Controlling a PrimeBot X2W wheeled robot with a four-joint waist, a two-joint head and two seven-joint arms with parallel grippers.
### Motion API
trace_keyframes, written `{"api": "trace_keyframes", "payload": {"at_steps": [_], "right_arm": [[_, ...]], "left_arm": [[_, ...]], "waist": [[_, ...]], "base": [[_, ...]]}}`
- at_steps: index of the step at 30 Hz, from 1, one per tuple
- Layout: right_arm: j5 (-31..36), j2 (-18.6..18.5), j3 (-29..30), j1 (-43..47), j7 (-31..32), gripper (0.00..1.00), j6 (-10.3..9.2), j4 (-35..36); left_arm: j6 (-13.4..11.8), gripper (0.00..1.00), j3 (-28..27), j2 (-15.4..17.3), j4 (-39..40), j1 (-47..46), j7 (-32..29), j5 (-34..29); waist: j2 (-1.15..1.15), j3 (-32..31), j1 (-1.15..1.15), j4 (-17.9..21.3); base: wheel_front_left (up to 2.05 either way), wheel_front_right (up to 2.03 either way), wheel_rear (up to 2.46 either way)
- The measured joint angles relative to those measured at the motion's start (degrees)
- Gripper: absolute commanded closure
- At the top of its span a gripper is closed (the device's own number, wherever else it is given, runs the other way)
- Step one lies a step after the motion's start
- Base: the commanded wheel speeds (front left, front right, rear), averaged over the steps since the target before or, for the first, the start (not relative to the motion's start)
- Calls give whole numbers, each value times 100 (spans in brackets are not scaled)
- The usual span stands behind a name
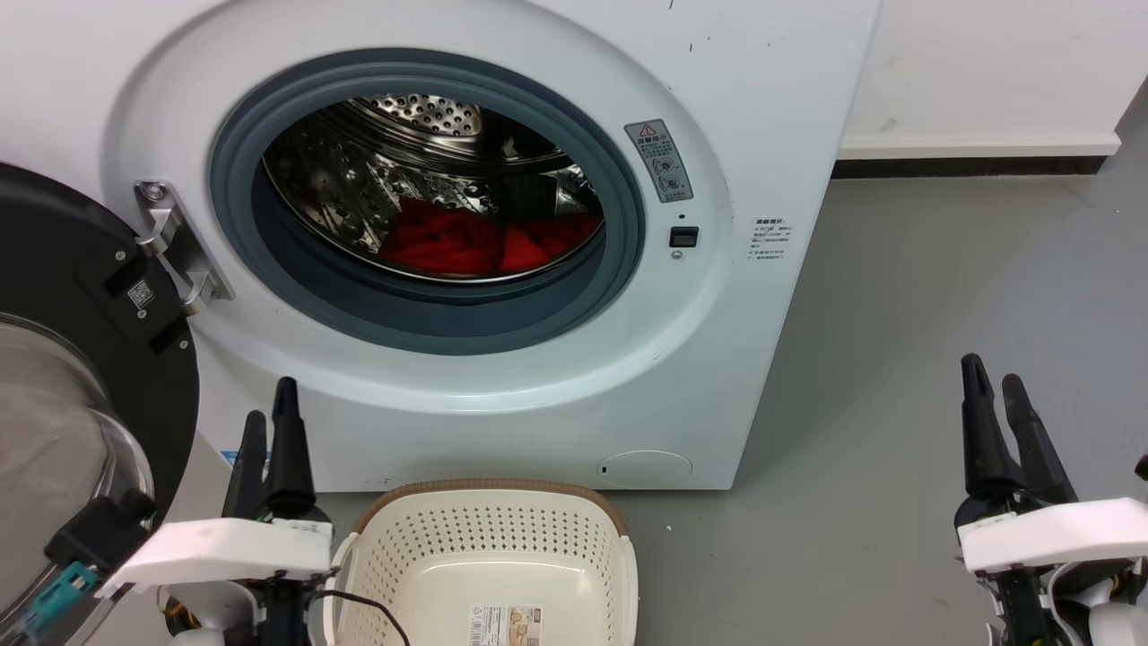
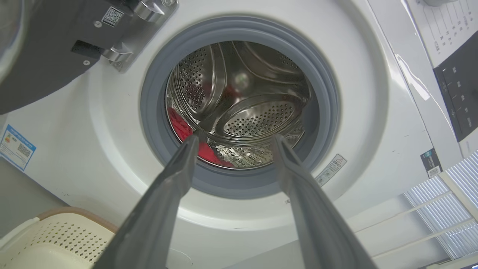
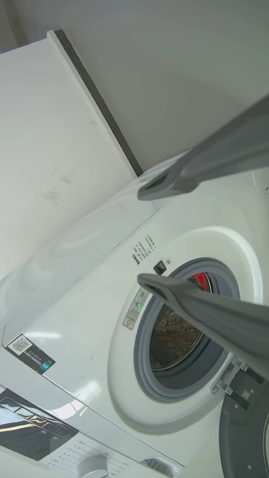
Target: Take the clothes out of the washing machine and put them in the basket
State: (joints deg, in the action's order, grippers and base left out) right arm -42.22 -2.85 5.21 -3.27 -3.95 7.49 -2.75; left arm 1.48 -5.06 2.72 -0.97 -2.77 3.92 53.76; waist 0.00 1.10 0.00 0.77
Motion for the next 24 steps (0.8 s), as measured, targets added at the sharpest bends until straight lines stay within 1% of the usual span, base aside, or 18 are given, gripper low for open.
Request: {"api": "trace_keyframes", "payload": {"at_steps": [4,8,10,13,24], "right_arm": [[490,0,-86,1,-68,0,0,110],[999,0,-212,2,-141,0,0,202],[1225,0,-271,3,-172,0,0,244],[1529,-1,-319,4,-223,0,0,294],[2458,-1,-367,19,-408,0,0,447]], "left_arm": [[-151,0,200,1,146,13,82,-506],[-227,0,391,1,224,48,143,-968],[-307,0,470,1,241,77,188,-1214],[-420,0,541,2,277,88,236,-1471],[-647,0,793,9,526,108,410,-2393]], "waist": [[0,7,0,13],[0,10,0,26],[0,12,0,31],[0,16,0,35],[0,29,0,35]], "base": [[0,0,0],[0,0,0],[0,0,0],[0,0,0],[0,0,0]]}}
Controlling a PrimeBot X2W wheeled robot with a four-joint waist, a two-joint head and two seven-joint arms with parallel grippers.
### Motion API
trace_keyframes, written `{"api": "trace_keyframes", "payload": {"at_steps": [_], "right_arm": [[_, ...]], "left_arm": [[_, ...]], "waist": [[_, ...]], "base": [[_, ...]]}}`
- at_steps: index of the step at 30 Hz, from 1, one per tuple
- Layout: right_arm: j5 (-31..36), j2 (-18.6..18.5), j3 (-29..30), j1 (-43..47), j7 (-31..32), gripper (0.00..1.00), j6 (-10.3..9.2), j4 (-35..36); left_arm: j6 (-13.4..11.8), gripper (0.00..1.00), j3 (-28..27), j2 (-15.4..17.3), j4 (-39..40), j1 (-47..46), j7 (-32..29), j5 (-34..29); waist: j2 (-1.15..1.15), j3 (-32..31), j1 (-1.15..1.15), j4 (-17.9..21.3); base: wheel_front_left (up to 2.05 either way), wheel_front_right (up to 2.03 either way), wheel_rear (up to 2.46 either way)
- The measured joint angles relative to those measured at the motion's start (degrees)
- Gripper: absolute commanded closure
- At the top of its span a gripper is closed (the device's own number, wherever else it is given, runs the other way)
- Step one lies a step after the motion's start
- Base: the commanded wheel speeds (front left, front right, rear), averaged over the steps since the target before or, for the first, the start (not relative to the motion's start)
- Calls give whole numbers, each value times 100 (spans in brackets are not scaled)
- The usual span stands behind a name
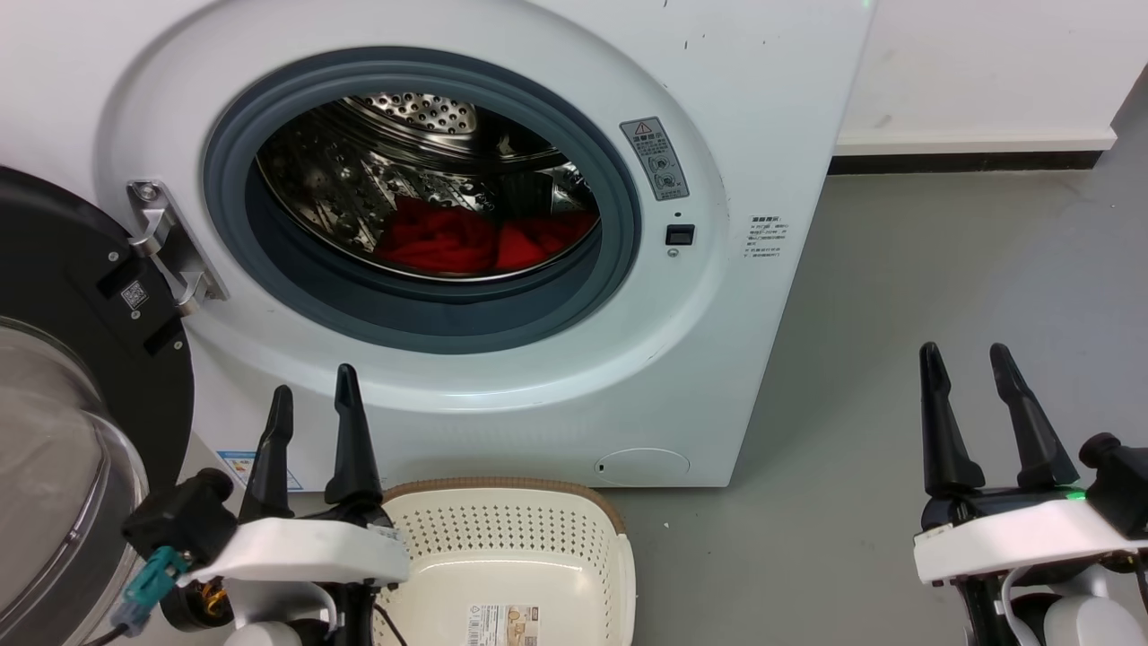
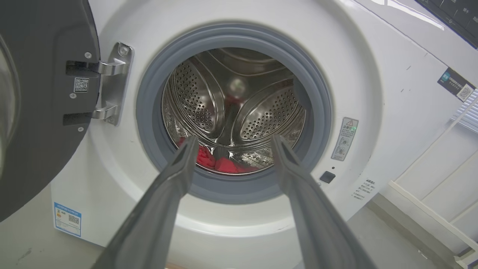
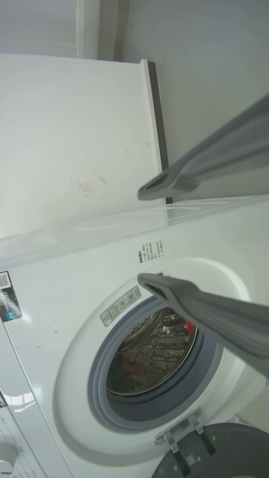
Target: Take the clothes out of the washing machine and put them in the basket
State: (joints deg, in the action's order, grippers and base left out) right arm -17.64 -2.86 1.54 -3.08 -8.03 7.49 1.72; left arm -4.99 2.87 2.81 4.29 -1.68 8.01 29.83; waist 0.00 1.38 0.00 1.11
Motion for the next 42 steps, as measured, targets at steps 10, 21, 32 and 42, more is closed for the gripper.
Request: {"api": "trace_keyframes", "payload": {"at_steps": [10,21,32,42], "right_arm": [[705,-1,82,85,-146,0,1,-89],[1369,-1,99,87,-292,0,1,-160],[1980,-2,78,93,-433,0,1,-113],[1992,-3,118,117,-555,0,2,-185]], "left_arm": [[-259,0,265,100,-240,65,137,-671],[-374,0,593,249,-533,119,286,-1313],[-505,0,832,335,-546,120,435,-1750],[19,0,413,121,-453,251,538,-1845]], "waist": [[0,5,0,-11],[0,-15,0,7],[0,-16,0,8],[0,-15,0,18]], "base": [[0,0,0],[0,0,0],[0,0,0],[0,0,0]]}}
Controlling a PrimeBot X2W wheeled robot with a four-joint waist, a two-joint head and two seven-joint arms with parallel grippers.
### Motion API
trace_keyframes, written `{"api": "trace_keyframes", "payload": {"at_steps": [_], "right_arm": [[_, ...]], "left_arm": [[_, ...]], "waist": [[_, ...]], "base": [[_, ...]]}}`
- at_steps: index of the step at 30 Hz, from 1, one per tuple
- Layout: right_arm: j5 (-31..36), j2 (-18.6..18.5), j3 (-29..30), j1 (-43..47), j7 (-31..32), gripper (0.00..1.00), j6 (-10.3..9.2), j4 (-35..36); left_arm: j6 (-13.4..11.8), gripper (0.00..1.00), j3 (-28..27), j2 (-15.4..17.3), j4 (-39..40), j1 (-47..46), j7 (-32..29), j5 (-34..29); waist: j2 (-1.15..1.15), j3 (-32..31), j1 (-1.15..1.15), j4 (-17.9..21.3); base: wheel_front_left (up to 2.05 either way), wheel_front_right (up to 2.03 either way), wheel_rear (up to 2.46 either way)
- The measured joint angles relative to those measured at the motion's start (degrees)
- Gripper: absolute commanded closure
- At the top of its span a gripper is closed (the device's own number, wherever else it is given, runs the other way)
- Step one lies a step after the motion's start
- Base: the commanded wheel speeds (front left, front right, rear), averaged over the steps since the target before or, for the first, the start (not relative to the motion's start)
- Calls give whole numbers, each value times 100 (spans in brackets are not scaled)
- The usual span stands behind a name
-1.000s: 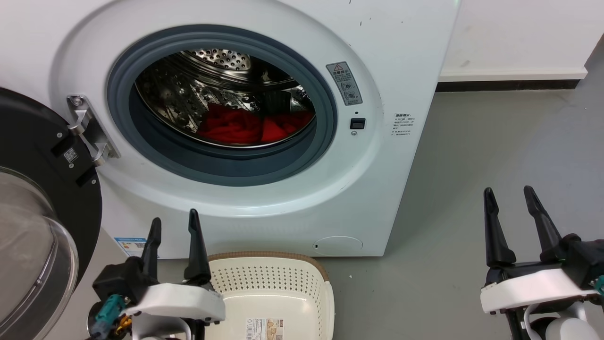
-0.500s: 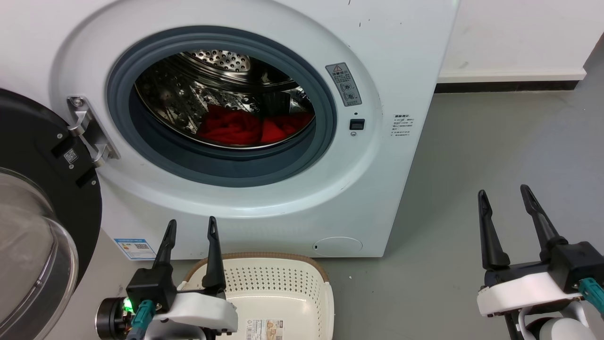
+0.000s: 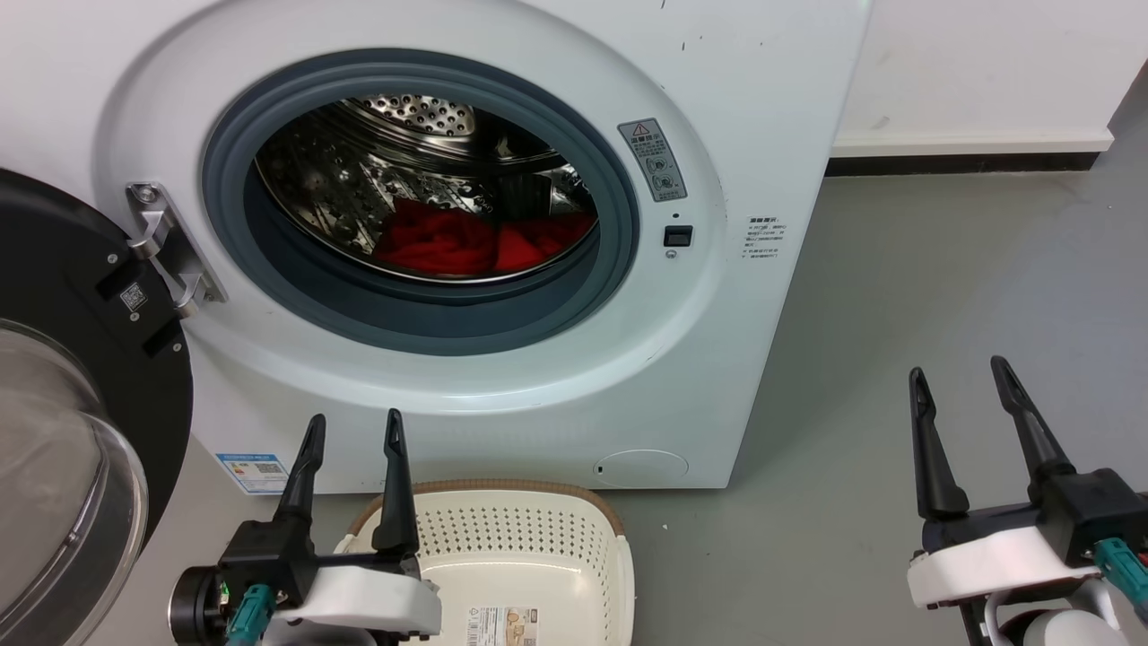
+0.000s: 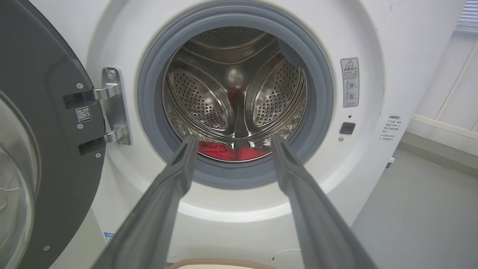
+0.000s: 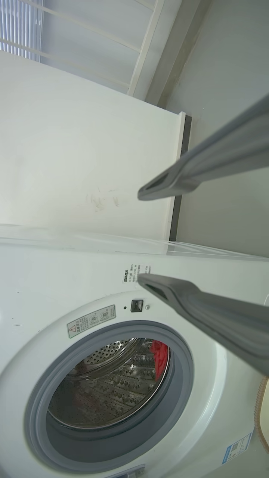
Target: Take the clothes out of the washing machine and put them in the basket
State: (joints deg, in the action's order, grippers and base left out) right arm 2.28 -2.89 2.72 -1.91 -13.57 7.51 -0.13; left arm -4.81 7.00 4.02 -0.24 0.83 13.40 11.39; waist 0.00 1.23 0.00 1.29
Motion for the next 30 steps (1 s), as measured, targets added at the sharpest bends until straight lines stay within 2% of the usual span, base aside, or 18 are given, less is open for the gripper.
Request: {"api": "trace_keyframes", "payload": {"at_steps": [6,11,30], "right_arm": [[45,-1,49,52,-63,0,0,-170],[249,-1,49,52,-131,0,0,-189],[91,-2,140,-48,-152,0,0,-145]], "left_arm": [[213,0,-156,-81,24,14,92,-454],[265,0,-158,-99,36,65,151,-739],[437,0,-238,-107,-216,-13,167,-590]], "waist": [[0,-3,0,21],[0,-14,0,41],[0,235,0,88]], "base": [[0,0,0],[0,0,0],[0,0,0]]}}
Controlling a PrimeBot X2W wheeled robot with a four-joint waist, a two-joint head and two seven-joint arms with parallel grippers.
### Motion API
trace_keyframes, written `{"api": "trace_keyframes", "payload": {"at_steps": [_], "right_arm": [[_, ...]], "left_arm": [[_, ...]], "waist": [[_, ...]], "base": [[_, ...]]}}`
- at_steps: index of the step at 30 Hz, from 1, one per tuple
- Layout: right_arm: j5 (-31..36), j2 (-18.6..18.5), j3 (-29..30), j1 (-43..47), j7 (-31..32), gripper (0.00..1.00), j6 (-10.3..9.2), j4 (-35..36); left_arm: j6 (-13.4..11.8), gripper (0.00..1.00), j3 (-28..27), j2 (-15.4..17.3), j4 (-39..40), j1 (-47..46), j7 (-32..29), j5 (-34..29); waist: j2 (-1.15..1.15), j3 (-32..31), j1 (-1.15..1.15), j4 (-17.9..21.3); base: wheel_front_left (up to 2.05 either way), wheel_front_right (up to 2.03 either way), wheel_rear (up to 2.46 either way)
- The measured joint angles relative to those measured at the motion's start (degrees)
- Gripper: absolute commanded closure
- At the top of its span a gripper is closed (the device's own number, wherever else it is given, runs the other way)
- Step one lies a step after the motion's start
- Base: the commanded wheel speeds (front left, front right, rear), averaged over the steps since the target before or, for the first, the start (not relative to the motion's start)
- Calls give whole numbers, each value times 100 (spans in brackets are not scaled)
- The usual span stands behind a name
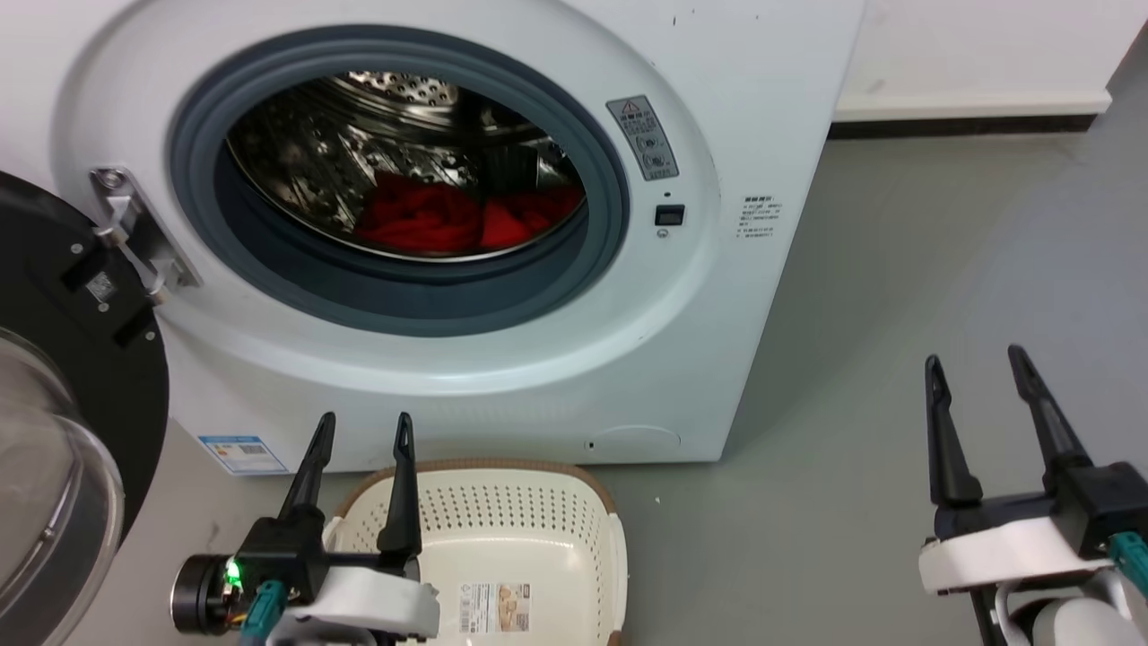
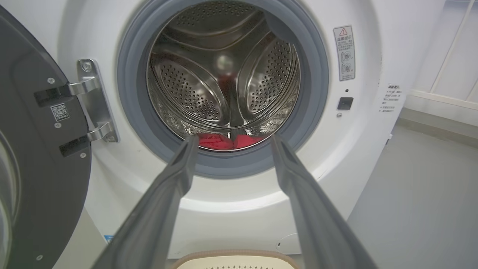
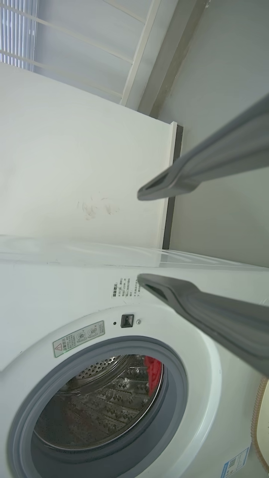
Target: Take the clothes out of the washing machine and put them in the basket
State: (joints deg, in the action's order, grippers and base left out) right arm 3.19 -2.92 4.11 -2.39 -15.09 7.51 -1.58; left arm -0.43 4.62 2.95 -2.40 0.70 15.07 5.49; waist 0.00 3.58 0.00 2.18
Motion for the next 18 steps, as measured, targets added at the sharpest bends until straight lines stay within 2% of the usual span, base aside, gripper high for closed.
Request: {"api": "trace_keyframes", "payload": {"at_steps": [8,11,12,13,18], "right_arm": [[-109,0,14,-379,-1,0,0,274],[-155,0,30,-605,-1,0,0,374],[-208,-1,38,-716,-1,0,0,423],[-208,-1,38,-716,-1,0,0,423],[-274,-3,-3,-968,-1,0,0,523]], "left_arm": [[334,0,-208,79,-573,-767,0,-172],[444,0,-318,291,-723,-1251,0,-243],[498,0,-426,419,-858,-1671,1,-223],[498,0,-426,419,-858,-1671,1,-223],[647,0,-557,892,-2057,-2876,-31,-104]], "waist": [[0,614,0,118],[0,943,1,197],[0,1176,1,257],[0,1176,1,257],[0,1771,1,414]], "base": [[0,0,0],[0,0,0],[0,0,0],[0,0,0],[0,0,0]]}}
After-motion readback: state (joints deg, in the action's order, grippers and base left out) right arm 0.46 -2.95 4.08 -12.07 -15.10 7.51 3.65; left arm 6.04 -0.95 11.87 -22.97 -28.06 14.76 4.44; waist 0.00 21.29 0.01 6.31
